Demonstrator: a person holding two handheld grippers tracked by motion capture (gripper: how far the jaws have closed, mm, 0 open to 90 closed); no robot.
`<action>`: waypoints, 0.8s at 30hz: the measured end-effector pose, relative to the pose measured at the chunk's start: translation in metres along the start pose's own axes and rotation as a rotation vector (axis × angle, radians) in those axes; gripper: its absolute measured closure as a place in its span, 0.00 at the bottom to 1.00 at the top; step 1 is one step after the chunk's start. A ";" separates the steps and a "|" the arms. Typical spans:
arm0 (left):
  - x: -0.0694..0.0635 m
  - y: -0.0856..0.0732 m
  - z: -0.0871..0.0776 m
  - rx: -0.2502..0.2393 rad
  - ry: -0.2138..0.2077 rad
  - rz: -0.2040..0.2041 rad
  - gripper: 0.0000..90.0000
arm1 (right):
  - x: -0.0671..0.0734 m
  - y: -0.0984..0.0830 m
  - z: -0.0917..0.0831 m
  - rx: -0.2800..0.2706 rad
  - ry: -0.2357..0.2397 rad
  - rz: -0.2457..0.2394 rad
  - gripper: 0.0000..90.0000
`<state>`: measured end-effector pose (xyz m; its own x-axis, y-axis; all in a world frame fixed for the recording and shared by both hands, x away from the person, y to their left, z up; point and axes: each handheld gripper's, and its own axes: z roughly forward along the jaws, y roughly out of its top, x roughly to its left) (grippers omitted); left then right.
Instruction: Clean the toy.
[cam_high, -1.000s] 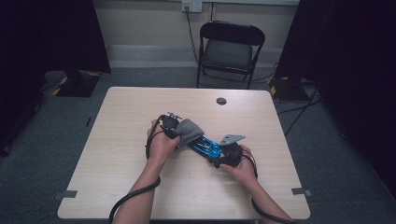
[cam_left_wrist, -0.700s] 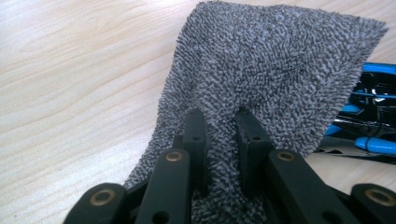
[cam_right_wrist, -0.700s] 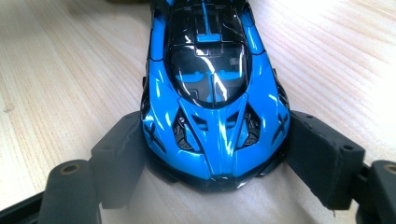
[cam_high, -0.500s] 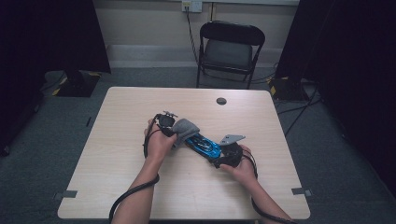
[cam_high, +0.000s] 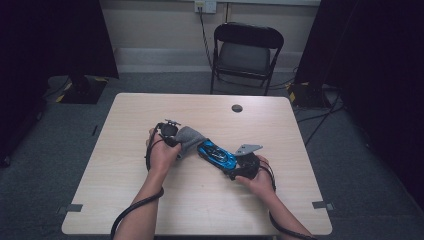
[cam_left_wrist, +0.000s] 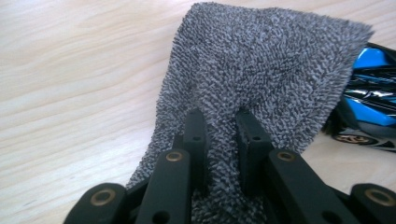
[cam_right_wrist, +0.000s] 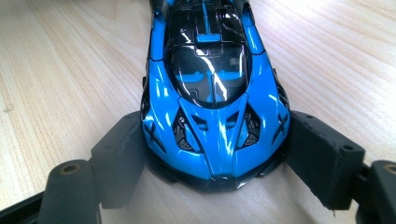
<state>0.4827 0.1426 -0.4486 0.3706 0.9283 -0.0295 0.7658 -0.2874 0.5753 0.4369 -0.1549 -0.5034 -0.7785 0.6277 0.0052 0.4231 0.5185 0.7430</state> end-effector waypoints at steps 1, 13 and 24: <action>0.001 -0.001 -0.001 0.003 -0.007 -0.008 0.86 | 0.000 0.000 0.000 0.000 0.000 0.000 0.26; -0.007 0.000 -0.027 -0.079 -0.119 0.008 0.86 | 0.000 0.000 0.000 0.000 0.000 0.000 0.26; -0.040 0.002 -0.040 -0.121 -0.178 0.079 0.86 | 0.000 0.000 0.000 0.000 -0.001 -0.001 0.26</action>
<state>0.4482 0.1146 -0.4135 0.5221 0.8448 -0.1175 0.6661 -0.3178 0.6748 0.4367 -0.1549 -0.5034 -0.7787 0.6273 0.0037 0.4220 0.5194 0.7430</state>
